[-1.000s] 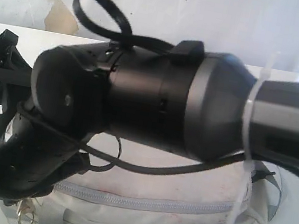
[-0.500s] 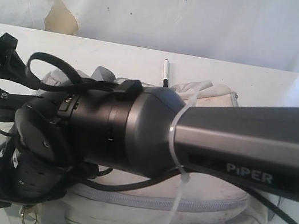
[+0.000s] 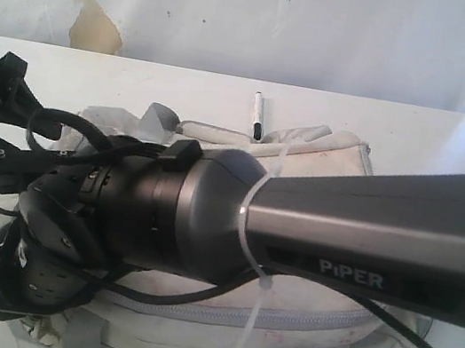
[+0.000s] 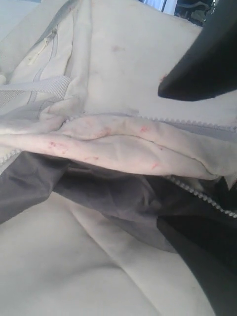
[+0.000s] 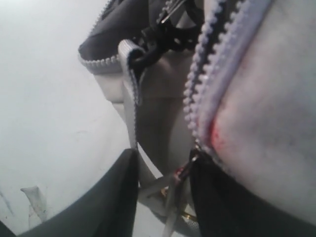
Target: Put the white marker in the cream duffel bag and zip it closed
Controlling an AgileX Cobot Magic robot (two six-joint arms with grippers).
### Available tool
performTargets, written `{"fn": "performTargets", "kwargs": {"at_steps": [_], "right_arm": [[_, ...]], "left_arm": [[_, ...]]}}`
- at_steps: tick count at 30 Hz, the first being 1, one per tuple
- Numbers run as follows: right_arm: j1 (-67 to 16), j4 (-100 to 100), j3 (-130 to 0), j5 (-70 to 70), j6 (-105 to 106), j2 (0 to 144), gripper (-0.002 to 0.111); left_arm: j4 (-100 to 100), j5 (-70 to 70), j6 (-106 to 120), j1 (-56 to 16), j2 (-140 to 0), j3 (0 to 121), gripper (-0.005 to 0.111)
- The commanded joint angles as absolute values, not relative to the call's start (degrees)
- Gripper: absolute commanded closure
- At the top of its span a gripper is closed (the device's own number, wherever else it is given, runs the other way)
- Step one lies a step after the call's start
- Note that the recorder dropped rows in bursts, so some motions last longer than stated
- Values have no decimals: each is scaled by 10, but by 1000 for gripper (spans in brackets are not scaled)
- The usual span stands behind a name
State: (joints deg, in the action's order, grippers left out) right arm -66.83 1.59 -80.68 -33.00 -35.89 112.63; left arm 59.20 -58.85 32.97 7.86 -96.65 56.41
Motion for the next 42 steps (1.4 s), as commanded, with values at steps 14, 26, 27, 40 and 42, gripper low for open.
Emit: {"fn": "performTargets", "kwargs": {"at_steps": [14,26,27,40,42], "right_arm": [[-668,64,-805,-331,-364,1135,94],[-668,59,-805,-329,-385,1129,88],[-668,59,-805,-331,-391,1126,88],[-668,55,-805,-336,-393,1115,105],[-668,45,-805,-337,-393,1110,105]], "left_arm": [[591,-583,334,79,-960,561,36],[591,-583,338,79,-960,561,36],[591,-583,338,79,-960,561,36],[591,-582,345,79,-960,561,36],[591,-582,345,79,-960,561,36]]}}
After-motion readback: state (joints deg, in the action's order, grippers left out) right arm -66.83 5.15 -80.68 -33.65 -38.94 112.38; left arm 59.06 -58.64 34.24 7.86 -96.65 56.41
